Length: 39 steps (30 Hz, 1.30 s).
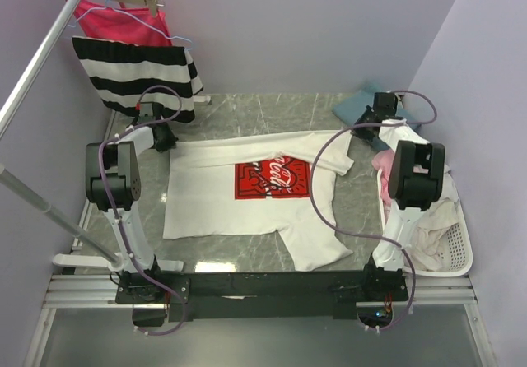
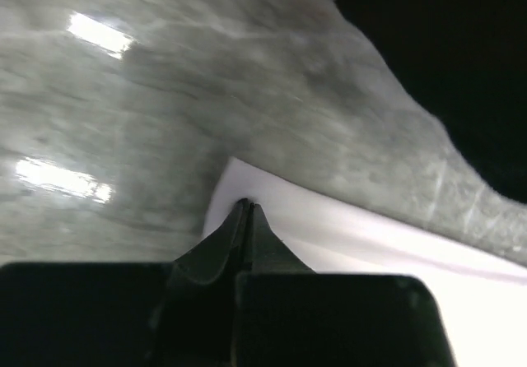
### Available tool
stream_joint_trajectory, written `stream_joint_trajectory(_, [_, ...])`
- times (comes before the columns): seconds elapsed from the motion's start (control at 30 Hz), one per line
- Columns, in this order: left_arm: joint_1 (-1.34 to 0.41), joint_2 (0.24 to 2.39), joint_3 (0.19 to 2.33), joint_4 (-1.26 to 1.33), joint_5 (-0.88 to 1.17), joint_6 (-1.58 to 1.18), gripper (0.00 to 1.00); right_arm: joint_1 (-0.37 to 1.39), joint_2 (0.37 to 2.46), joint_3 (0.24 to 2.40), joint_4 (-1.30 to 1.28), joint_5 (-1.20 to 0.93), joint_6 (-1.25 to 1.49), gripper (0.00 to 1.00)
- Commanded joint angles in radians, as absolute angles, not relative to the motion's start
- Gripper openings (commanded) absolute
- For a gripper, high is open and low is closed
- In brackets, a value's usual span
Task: Fold and stack the t-shirts
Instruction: Fold the flattened tshirt in 1/3 of the way
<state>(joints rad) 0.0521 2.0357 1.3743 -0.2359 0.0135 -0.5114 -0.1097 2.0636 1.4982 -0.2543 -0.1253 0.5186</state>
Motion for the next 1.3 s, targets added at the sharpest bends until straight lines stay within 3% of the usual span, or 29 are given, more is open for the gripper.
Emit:
stream_joint_trajectory(0.0, [0.095, 2.036, 1.379, -0.256, -0.087, -0.499, 0.01, -0.146, 1.930, 1.418, -0.051, -0.047, 0.558, 0.00])
stream_joint_trajectory(0.17, [0.097, 2.019, 1.370, -0.239, -0.098, -0.499, 0.01, -0.161, 2.032, 1.513, -0.004, -0.439, 0.564, 0.00])
stream_joint_trajectory(0.37, [0.097, 1.944, 1.333, -0.215, -0.124, -0.500, 0.01, -0.175, 2.054, 1.425, 0.317, -0.616, 0.745, 0.00])
stream_joint_trajectory(0.4, [0.091, 1.939, 1.324, -0.207, -0.108, -0.503, 0.01, -0.172, 2.118, 1.506, 0.319, -0.753, 0.770, 0.06])
stream_joint_trajectory(0.47, [0.075, 1.924, 1.316, -0.187, -0.060, -0.505, 0.01, -0.166, 2.166, 1.572, 0.287, -0.822, 0.784, 0.22])
stream_joint_trajectory(0.53, [0.037, 1.922, 1.331, -0.199, -0.046, -0.497, 0.01, -0.158, 2.151, 1.582, 0.215, -0.743, 0.726, 0.37])
stream_joint_trajectory(0.6, [0.008, 1.911, 1.335, -0.201, -0.009, -0.491, 0.09, -0.141, 2.068, 1.539, 0.085, -0.628, 0.605, 0.62])
stream_joint_trajectory(0.67, [-0.064, 1.893, 1.333, -0.189, 0.026, -0.474, 0.18, -0.118, 2.011, 1.503, 0.014, -0.491, 0.556, 0.67])
stream_joint_trajectory(0.77, [-0.129, 1.885, 1.348, -0.176, 0.102, -0.451, 0.29, -0.091, 1.899, 1.405, -0.034, -0.364, 0.519, 0.67])
stream_joint_trajectory(0.97, [-0.198, 1.910, 1.390, -0.192, 0.241, -0.431, 0.33, 0.021, 1.688, 1.194, -0.181, -0.073, 0.506, 0.68])
stream_joint_trajectory(1.27, [-0.255, 2.006, 1.437, -0.216, 0.308, -0.442, 0.36, 0.031, 1.594, 0.979, -0.258, -0.078, 0.568, 0.69])
